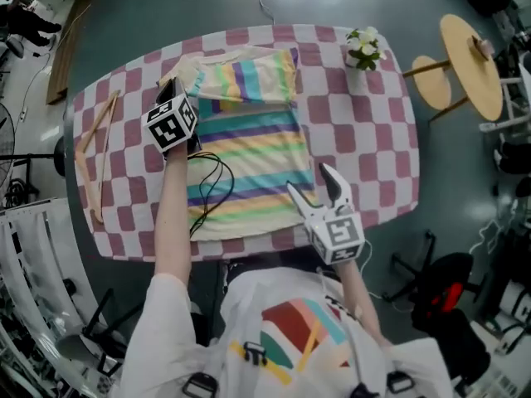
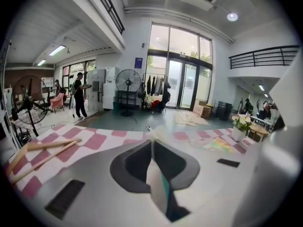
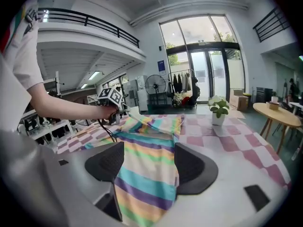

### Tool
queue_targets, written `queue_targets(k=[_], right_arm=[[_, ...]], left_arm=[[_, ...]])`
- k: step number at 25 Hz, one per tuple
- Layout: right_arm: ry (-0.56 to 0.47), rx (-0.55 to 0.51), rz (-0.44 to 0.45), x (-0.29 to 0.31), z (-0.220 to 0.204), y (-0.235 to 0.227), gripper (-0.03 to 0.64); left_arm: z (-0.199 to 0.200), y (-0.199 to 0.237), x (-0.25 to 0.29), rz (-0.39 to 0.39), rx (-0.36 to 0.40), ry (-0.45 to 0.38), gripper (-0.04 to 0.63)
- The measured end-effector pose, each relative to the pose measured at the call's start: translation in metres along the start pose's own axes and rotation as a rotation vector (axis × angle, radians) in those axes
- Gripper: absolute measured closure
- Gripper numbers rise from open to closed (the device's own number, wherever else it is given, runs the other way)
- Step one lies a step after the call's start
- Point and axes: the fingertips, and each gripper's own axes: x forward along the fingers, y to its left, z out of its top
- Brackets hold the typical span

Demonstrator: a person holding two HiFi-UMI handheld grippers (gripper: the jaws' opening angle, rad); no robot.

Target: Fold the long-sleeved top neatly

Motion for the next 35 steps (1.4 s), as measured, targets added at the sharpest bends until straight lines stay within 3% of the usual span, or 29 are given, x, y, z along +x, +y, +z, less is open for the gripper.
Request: queue_targets(k=[5, 10, 14, 18, 21, 25, 31, 35], right_arm=[[0.006, -0.014, 0.022, 0.010, 0.005, 0.017, 0.293], [0.004, -0.017, 0.008, 0.008, 0.000, 0.025, 0.293], [0.004, -0.022, 0.009, 0.002, 0.000, 0.031, 0.293], [-0.021, -0.032, -0.004, -0.002, 0.001, 0.033, 0.293], [-0.032, -0.047, -0.007, -0.008, -0.004, 0.035, 0.293], [-0.049, -0.060, -0.013, -0.018, -0.007, 0.037, 0.293], [-0.041, -0.106, -0.057, -0.029, -0.013, 0.034, 0.293], [-0.047, -0.128, -0.081, -0.041, -0.017, 0.038, 0.293]], left_arm=[[-0.044, 0.022, -0.001, 0.026, -0.072, 0.079, 0.574], [-0.067, 0.032, -0.008, 0.046, -0.151, 0.100, 0.574], [-0.064, 0.043, -0.028, 0.083, -0.166, 0.075, 0.534], [-0.042, 0.062, -0.053, 0.082, -0.184, -0.017, 0.489], [-0.011, 0.071, -0.087, 0.059, -0.087, -0.093, 0.475], [0.018, 0.090, -0.152, 0.073, 0.154, -0.158, 0.474], [0.002, 0.140, -0.249, 0.141, 0.358, -0.131, 0.472], [-0.033, 0.148, -0.304, 0.119, 0.435, -0.091, 0.472]])
